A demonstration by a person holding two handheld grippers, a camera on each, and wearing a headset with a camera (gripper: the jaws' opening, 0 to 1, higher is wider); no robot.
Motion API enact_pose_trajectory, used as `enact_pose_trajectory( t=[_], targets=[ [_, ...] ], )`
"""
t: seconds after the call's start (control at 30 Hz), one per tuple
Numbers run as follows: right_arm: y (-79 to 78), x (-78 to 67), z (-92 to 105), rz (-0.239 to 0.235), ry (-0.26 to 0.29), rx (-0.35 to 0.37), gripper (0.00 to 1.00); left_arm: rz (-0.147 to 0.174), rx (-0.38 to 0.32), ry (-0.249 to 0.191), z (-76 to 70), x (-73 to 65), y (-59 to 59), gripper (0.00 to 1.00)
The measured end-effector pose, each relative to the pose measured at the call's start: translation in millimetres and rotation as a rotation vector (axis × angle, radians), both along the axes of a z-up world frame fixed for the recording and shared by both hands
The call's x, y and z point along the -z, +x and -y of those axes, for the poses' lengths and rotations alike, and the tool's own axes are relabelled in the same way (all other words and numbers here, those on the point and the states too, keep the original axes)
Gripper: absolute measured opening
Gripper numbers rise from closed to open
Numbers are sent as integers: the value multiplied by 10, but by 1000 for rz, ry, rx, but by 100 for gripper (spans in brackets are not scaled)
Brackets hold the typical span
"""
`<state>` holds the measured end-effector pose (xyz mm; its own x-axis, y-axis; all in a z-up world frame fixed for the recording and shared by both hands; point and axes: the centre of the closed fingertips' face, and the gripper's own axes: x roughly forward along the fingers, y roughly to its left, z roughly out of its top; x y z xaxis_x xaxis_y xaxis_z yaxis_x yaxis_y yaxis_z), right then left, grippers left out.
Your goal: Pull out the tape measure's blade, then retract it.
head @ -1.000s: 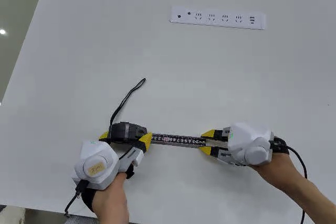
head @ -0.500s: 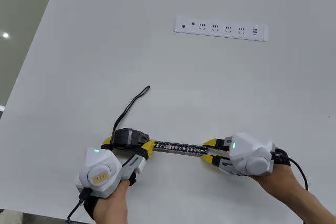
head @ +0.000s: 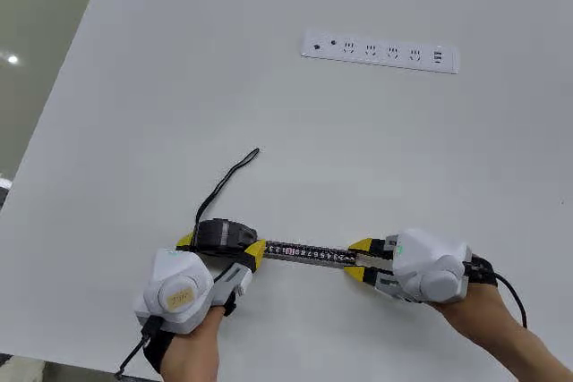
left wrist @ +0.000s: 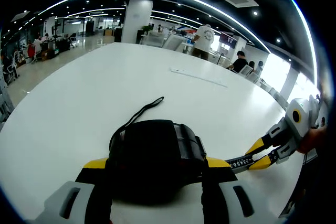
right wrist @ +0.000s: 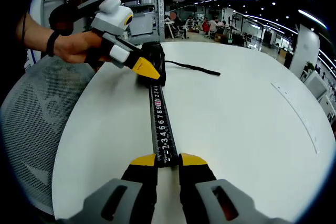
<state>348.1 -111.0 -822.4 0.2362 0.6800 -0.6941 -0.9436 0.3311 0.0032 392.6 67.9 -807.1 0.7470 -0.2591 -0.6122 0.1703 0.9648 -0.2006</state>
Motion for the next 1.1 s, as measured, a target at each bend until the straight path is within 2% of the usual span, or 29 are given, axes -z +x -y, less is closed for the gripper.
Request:
enact_pose_trajectory(
  t=[0.07, 0.1, 0.23, 0.37, 0.4, 0.47, 0.53, 0.6, 0.83, 1.1],
  targets=[
    [-6, -6, -7, -2, 1, -3, 14, 2, 4, 22, 0, 12, 1, 67],
    [-6, -6, -7, -2, 1, -4, 14, 2, 20, 51, -10, 22, -2, 67],
    [-18, 0, -6, -5, 2, -8, 14, -1, 23, 49, -6, 21, -2, 67],
    [-18, 3, -5, -7, 3, -9, 14, -16, -2, -6, -17, 9, 6, 68],
    [-19, 2, -5, -7, 4, -9, 14, -11, -17, -38, -3, -19, 20, 68],
    [-17, 6, -3, -7, 4, -10, 14, -12, -90, -146, -18, -64, 51, 68],
    [-16, 1, -5, -7, 5, -11, 14, -24, -42, -67, -5, -18, 46, 68],
    [-16, -5, -7, -8, 5, -10, 14, -18, -58, -84, -10, -26, 45, 68],
    [-16, 1, -5, -7, 7, -17, 14, -5, -62, -78, -10, -42, 37, 66],
    [0, 7, -18, -17, 14, -35, 13, -15, -55, -87, -13, -40, 32, 65]
  ],
)
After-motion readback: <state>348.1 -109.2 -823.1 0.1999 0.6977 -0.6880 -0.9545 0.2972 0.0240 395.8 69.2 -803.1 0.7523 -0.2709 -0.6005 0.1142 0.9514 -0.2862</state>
